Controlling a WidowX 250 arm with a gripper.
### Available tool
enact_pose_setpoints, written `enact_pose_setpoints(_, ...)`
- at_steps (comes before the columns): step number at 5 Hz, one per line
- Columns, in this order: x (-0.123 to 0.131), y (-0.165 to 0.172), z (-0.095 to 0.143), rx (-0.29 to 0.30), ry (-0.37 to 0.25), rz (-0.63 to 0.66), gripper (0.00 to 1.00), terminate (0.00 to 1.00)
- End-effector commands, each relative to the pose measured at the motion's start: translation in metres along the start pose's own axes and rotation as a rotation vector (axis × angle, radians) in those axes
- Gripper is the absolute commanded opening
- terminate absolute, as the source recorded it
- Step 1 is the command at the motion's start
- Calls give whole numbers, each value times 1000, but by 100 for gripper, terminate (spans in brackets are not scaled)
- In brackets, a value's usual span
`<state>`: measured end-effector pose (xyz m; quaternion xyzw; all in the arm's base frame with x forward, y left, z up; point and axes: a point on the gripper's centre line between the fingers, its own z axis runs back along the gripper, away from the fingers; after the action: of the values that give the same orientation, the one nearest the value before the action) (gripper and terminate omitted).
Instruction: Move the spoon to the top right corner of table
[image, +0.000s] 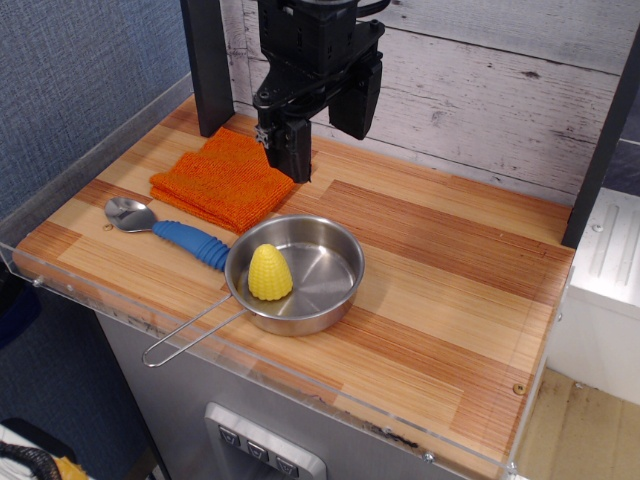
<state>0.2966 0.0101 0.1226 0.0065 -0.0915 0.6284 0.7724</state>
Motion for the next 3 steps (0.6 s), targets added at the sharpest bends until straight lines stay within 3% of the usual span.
enact_pose_setpoints(1,0,0,0,0,0,0,100,0)
enact_pose_setpoints(3,20,52,-10,49,-27,144,100,0)
